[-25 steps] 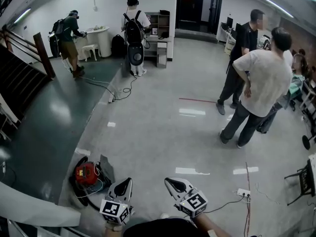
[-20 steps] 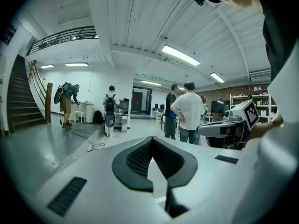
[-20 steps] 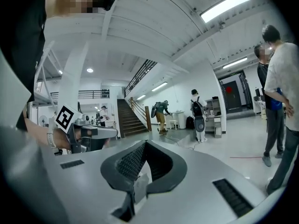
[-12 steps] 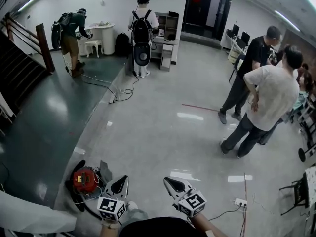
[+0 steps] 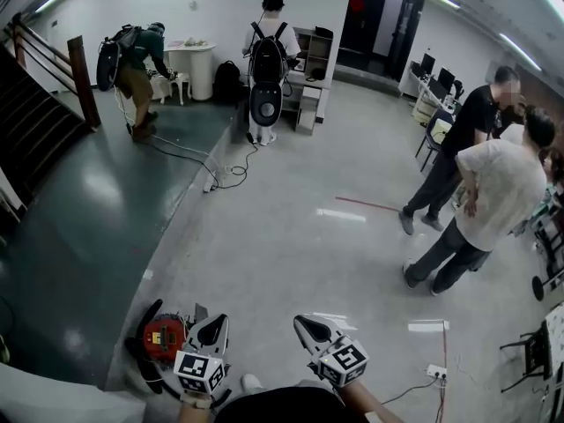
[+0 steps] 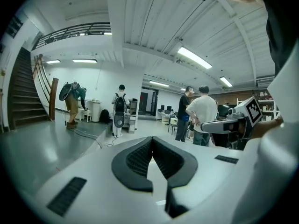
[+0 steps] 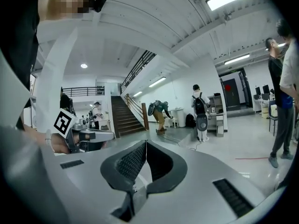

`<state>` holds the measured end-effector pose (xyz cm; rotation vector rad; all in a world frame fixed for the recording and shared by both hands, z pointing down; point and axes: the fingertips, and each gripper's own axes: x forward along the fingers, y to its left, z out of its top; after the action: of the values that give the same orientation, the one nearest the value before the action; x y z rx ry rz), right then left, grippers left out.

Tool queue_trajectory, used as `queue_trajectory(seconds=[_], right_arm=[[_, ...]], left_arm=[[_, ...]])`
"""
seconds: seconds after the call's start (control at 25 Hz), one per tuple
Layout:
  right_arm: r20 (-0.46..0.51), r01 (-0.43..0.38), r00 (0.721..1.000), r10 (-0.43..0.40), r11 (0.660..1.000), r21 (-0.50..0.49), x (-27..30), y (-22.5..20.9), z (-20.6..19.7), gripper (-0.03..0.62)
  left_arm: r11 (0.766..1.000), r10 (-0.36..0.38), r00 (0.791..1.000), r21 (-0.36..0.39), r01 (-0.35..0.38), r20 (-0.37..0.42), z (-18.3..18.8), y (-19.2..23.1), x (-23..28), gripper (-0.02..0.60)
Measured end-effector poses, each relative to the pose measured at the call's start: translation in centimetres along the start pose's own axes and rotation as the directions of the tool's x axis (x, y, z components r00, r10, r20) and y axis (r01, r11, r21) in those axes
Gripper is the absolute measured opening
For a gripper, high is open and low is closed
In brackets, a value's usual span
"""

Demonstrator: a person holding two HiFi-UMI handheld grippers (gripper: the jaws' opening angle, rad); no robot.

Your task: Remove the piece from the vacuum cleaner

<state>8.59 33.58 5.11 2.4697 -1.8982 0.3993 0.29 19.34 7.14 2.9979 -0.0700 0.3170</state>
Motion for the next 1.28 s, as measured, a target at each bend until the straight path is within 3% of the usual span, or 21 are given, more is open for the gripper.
queue_trajectory(seconds=[0.32,0.56,1.0,1.28], right_arm=[[-0.050,-0.077,0.996,0.078,0.997,0.016,7.0,3.4,-0.6,0.028],[-0.098,-0.187,0.977,0.187,0.982,0.008,12.4,6.0,-0.5,0.028],[-0.210,-0.406,0.892,0.400,0.914,0.015,21.0,8.5,-3.0,0.028],[-0.297,-0.519,0.807,0.510,0.853,0.053,24.8,9.6,-6.3,0.031]], left_arm=[[0.994,0.098,0.995,-0.036,-0.099,-0.028,-1.5,7.1,-2.9,0.008],[0.973,0.212,0.976,-0.084,-0.215,-0.042,-2.8,11.5,-5.6,0.008],[0.875,0.441,0.890,-0.167,-0.455,-0.113,-7.7,17.3,-9.0,0.008],[0.794,0.542,0.819,-0.206,-0.572,-0.186,-11.6,19.1,-10.1,0.011]])
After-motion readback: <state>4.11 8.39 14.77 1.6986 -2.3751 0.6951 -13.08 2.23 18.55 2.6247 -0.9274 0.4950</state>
